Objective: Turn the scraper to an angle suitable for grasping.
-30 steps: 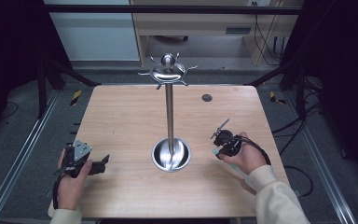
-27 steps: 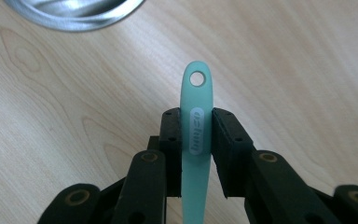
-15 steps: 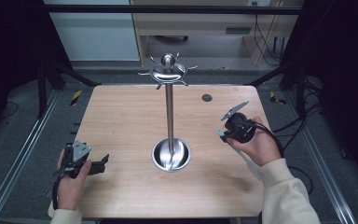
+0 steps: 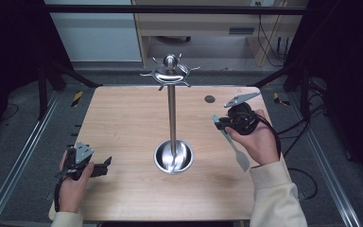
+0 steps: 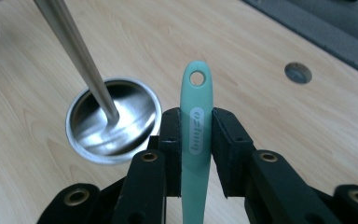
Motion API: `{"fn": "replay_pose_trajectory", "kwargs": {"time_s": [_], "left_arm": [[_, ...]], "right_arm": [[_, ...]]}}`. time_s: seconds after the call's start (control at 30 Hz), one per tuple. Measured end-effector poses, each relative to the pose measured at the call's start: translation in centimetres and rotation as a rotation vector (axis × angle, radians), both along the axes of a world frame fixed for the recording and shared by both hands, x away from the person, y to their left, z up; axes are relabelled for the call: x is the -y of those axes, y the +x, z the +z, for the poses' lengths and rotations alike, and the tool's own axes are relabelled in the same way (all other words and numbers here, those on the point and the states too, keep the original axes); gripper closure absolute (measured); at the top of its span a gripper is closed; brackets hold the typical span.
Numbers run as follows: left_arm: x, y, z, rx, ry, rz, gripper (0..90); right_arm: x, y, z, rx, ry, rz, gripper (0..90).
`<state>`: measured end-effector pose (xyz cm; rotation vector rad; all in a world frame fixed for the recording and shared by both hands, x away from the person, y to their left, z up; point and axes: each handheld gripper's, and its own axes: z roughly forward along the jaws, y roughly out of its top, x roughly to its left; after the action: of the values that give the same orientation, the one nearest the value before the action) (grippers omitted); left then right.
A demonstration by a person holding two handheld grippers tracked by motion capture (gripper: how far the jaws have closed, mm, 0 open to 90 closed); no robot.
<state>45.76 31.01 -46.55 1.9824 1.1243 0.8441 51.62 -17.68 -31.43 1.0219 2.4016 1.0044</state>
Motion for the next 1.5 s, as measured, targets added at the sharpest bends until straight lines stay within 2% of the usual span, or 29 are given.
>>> {"fn": "replay_pose_trajectory", "kwargs": {"time_s": [0.07, 0.1, 0.27, 0.47, 0.8, 0.83, 1.2, 1.43, 1.5], "left_arm": [[0.0, 0.0, -0.1, -0.003, 0.003, -0.001, 4.2], [0.1, 0.0, -0.1, -0.004, 0.004, 0.0, 4.2], [0.0, 0.0, -0.1, -0.006, 0.001, 0.006, 4.2], [-0.3, 0.0, 0.0, 0.0, -0.01, 0.018, 4.2], [-0.3, 0.0, 0.0, -0.002, -0.023, 0.012, 4.2], [-0.3, 0.0, 0.0, -0.004, -0.022, 0.011, 4.2], [-0.3, 0.1, 0.0, -0.004, -0.015, 0.01, 4.2], [-0.3, 0.0, 0.1, 0.0, -0.019, 0.008, 4.2], [-0.3, 0.0, 0.0, -0.003, -0.018, 0.01, 4.2]], "right_arm": [[-0.1, 0.0, 0.3, 0.017, 0.034, 0.001, 74.6], [-0.1, -0.3, 0.5, 0.038, 0.068, 0.003, 74.6], [-0.4, -0.6, 1.0, 0.054, 0.074, 0.005, 74.6], [-0.6, -1.3, 1.2, 0.093, 0.112, 0.017, 74.5], [-2.0, -2.5, 1.9, 0.144, 0.133, 0.051, 74.5], [-2.2, -2.6, 2.1, 0.152, 0.147, 0.055, 74.5], [-2.5, -3.7, 3.4, 0.196, 0.205, 0.082, 74.5], [-2.5, -4.3, 3.9, 0.217, 0.221, 0.078, 74.5], [-2.5, -4.6, 4.4, 0.236, 0.23, 0.082, 74.5]]}}
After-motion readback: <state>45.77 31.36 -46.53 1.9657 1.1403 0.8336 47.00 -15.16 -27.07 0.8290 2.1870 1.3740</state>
